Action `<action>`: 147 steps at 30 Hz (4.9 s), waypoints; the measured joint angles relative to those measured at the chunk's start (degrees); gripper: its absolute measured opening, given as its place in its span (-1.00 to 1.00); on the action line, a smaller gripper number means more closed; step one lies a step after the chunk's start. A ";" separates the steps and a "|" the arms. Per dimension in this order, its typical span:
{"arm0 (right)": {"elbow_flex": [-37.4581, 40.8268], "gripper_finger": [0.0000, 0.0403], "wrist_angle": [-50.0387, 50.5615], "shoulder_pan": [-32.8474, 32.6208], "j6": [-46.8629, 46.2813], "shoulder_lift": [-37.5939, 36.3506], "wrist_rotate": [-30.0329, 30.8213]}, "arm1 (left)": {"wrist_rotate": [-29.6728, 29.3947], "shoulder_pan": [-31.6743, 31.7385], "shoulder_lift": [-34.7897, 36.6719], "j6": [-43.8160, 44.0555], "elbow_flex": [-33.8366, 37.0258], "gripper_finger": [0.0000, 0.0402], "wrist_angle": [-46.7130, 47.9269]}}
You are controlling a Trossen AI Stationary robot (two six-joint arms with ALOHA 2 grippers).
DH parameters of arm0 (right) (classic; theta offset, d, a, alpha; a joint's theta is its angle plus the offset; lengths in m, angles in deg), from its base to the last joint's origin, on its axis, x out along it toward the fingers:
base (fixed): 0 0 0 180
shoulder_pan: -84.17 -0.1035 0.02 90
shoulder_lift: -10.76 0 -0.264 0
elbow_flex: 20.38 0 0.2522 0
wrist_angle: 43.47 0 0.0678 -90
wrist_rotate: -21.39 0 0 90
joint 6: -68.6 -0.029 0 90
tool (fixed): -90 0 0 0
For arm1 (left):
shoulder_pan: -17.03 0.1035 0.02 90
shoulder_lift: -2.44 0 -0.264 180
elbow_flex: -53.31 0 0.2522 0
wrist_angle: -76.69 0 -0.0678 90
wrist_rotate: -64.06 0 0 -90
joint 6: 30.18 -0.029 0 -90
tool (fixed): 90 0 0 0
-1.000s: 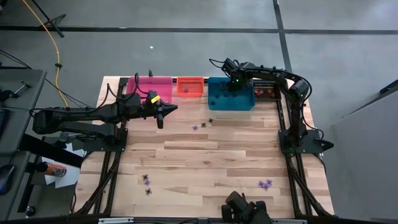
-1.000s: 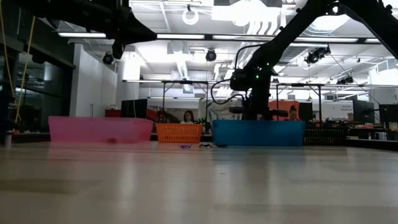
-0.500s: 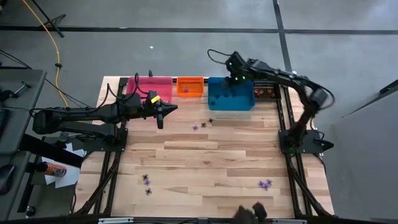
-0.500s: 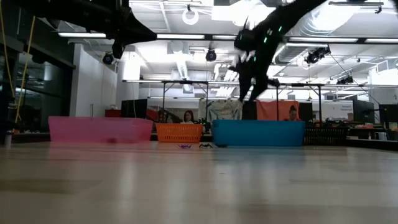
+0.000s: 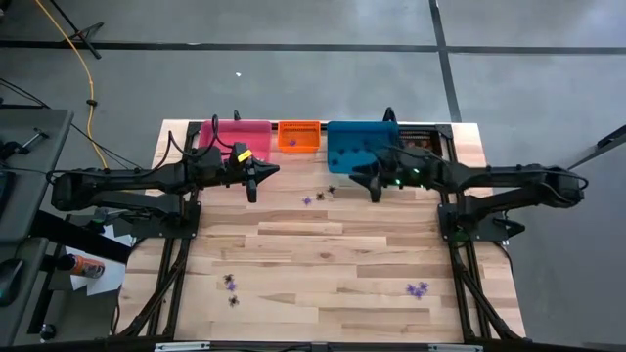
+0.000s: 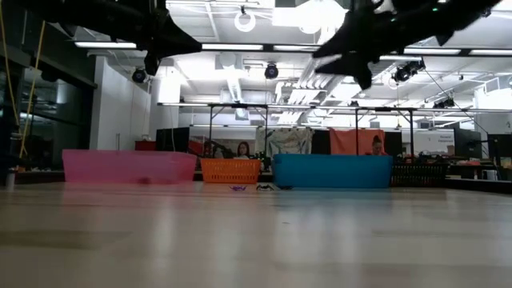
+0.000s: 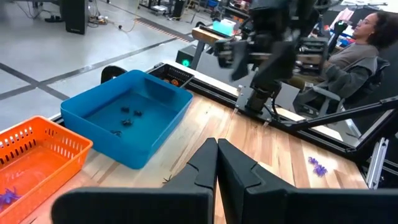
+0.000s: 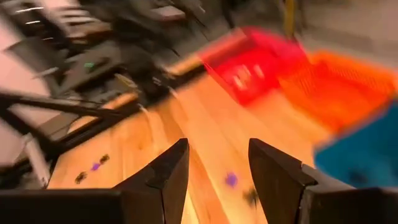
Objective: Sort Halloween decoration
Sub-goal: Put the black spider toy into the blue bin
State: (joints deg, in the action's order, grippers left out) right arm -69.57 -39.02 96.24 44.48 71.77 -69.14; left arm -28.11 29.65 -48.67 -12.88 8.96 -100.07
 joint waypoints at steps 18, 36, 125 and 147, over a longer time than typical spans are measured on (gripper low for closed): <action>2.93 -0.92 -10.54 -2.04 11.00 -1.39 -2.45 | 4.62 -0.74 0.01 -7.39 0.00 -1.00 -4.29; 2.93 -1.00 -11.42 -0.69 13.53 -1.39 -5.53 | 3.42 -6.05 0.01 -3.17 -1.19 -1.00 -0.42; 2.89 -1.00 0.62 -0.69 10.65 -1.36 -5.49 | 6.45 -50.49 -30.84 -3.49 -12.94 -1.00 29.08; 2.87 -1.00 3.14 -0.69 9.46 -1.35 -5.49 | 2.53 -62.73 -38.39 10.99 -13.06 -0.17 33.03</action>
State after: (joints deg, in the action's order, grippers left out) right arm -66.70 -35.88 95.56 53.94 70.42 -74.63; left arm -25.59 -33.07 -87.06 -1.89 -4.10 -67.04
